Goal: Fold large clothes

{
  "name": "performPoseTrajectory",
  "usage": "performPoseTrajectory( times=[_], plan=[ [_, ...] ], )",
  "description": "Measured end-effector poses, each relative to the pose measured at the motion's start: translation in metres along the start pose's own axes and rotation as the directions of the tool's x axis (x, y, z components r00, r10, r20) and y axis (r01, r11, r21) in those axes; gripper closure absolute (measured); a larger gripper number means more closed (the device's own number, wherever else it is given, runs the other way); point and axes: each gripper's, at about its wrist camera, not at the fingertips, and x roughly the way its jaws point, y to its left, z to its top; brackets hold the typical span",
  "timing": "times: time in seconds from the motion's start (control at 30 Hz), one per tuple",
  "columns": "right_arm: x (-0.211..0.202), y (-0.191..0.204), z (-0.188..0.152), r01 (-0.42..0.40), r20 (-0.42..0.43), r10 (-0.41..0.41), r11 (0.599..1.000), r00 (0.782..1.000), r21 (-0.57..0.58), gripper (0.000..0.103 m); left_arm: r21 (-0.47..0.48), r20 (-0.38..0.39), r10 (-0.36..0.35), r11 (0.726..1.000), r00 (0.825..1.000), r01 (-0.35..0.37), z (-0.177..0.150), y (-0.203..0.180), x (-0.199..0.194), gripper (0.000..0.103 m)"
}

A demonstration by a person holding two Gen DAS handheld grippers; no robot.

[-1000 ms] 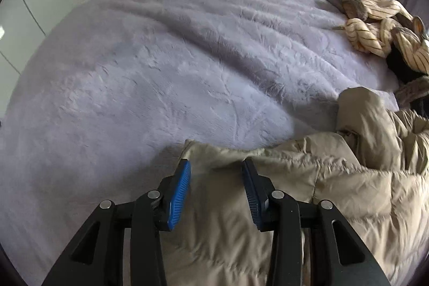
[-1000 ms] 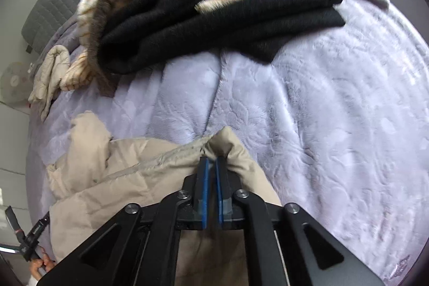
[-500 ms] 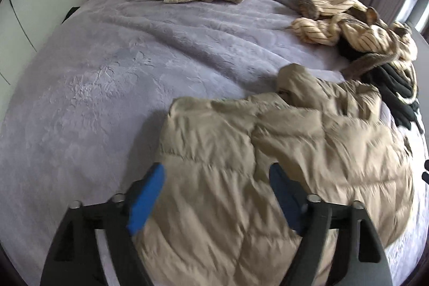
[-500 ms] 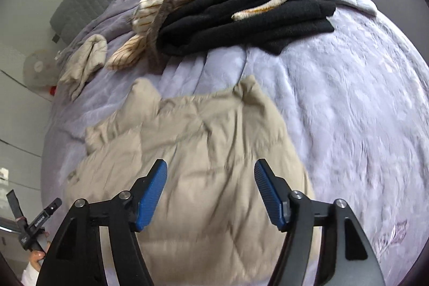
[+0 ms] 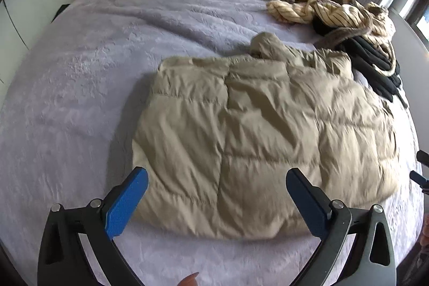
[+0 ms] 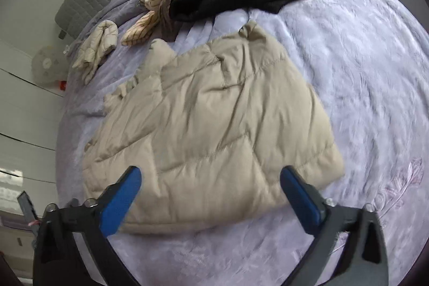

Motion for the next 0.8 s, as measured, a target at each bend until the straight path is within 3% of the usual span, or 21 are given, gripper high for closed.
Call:
performPoseTrajectory(
  times=[0.3, 0.53, 0.7, 0.8],
  plan=[
    [0.001, 0.012, -0.041, -0.057, -0.049, 0.059, 0.998, 0.997, 0.037, 0.000, -0.057, -0.061, 0.004, 0.998, 0.998, -0.007, -0.028, 0.018, 0.000, 0.000],
    [0.022, 0.015, -0.081, -0.102, -0.116, 0.114, 0.989, 0.987, 0.107, 0.000, -0.087, -0.123, -0.066, 0.995, 0.990, 0.056, -0.048, 0.034, 0.009, 0.000],
    [0.056, 0.018, -0.108, -0.150, -0.237, 0.193, 0.970, 0.952, 0.189, 0.000, -0.121, -0.148, -0.089, 0.990, 0.985, 0.071, -0.061, 0.040, 0.018, 0.000],
    [0.070, 0.023, -0.120, -0.169, -0.259, 0.223, 0.962, 0.940, 0.216, 0.000, -0.134, -0.154, -0.101, 0.988, 0.983, 0.080, -0.065, 0.044, 0.023, 0.000]
  ],
)
